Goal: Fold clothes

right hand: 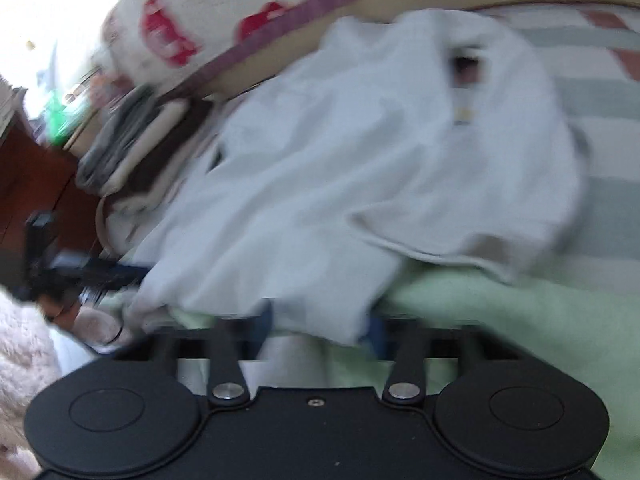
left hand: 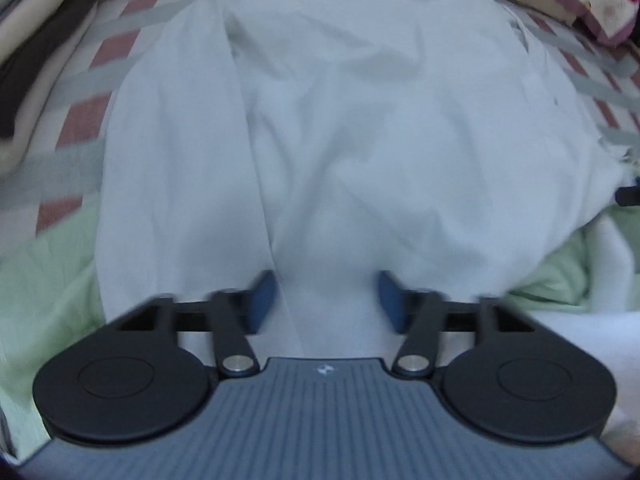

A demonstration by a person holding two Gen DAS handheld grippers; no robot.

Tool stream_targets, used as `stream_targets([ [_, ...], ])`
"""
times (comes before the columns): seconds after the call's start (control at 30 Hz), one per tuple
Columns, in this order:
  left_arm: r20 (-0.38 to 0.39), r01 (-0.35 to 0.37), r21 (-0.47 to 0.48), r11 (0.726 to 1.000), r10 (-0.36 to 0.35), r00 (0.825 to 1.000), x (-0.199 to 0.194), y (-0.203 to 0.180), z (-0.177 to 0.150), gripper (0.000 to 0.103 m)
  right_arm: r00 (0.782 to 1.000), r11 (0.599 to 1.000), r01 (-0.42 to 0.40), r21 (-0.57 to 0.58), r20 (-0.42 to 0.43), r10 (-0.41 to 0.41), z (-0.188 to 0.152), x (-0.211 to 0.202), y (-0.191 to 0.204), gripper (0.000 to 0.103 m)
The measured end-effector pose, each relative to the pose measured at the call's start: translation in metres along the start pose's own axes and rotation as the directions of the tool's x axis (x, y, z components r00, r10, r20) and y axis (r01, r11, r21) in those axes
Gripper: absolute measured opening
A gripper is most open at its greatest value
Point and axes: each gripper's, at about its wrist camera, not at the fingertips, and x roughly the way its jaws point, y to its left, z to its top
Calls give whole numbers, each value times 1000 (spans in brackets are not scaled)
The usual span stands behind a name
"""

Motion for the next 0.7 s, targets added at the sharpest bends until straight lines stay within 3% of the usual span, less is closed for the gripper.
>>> stream_targets([
  [0.03, 6, -7, 3, 1000, 7, 1000, 2, -1, 2, 17, 999, 998, -37, -50, 9, 38, 7, 3, 8, 6],
  [0.17, 58, -48, -21, 999, 49, 997, 4, 2, 18, 16, 984, 992, -117, -55, 126, 123, 51, 2, 15, 6],
  [0.3, 107, -189, -20, 982, 190, 976, 6, 6, 32, 18, 972, 999, -32, -5, 234, 32, 101, 0, 2, 6],
  [0.33, 101, -185, -38, 982, 188, 977, 7, 10, 33, 18, 969, 1000, -13, 10, 247, 10, 109, 0, 0, 6],
  [0.47, 68, -141, -98, 985, 148, 987, 10, 20, 31, 30, 967, 998, 18, 52, 254, -31, 114, 3, -3, 6],
  [0.57, 68, -149, -112, 982, 157, 985, 9, 21, 26, 30, 965, 998, 23, 62, 261, -39, 97, -4, -2, 6],
  [0.7, 84, -202, -90, 975, 210, 974, -12, 21, 18, 31, 960, 989, -106, 100, 269, 76, 62, -48, 5, 6],
])
